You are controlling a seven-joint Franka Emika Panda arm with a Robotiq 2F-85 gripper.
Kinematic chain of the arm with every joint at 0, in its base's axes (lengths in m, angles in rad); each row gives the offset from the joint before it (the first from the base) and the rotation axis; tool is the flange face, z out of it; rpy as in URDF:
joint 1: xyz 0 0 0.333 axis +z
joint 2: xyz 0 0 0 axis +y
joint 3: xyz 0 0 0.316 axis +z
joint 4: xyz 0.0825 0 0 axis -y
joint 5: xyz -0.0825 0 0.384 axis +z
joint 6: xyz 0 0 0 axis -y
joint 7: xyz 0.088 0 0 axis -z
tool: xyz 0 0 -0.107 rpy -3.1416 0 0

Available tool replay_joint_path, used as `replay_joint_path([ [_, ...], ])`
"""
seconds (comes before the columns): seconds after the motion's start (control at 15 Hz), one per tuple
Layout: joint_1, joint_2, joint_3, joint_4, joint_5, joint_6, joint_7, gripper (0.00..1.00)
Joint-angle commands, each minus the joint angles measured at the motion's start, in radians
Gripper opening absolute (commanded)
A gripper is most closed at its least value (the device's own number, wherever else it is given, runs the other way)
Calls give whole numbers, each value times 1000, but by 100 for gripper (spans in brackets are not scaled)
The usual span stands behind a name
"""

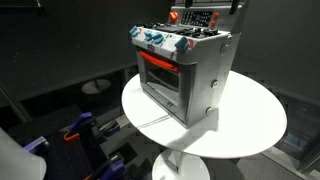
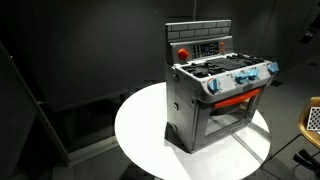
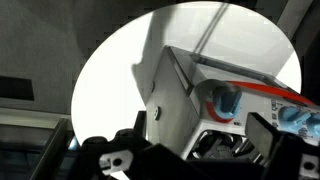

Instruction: Press the top button on the right side of the stove.

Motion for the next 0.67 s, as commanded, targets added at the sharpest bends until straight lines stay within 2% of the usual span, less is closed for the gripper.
replay_joint_path([
  [0.0,-38,6,35,2,16,-4,-12,100],
  [0.4,-38,5,35,2,16,-4,-12,100],
  [0.6,-47,6,66,0,0,35,29,100],
])
